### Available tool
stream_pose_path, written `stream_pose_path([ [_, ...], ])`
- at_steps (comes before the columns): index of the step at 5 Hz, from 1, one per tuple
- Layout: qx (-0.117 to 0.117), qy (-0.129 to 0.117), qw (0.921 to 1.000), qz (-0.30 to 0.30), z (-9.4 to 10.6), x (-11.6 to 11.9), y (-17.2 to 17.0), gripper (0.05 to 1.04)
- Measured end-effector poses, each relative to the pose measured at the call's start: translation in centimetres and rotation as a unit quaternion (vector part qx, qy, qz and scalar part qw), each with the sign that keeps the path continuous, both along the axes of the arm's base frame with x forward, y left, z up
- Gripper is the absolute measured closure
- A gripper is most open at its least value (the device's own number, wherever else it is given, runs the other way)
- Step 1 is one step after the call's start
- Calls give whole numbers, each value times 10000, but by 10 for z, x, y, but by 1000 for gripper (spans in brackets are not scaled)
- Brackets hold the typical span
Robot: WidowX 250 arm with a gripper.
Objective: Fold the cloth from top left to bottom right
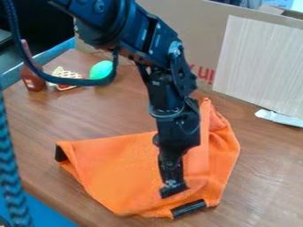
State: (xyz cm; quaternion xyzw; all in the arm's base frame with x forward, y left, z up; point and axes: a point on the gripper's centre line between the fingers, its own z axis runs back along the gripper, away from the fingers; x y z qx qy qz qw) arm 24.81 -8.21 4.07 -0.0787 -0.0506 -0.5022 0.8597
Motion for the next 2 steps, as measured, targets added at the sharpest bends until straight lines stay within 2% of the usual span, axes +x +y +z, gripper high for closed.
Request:
stream_pose_path([
  [1, -64, 309, 9994, 109, 2, -6, 7, 322],
  [2, -104, 562, 9982, 155, 9, -9, 19, 93],
])
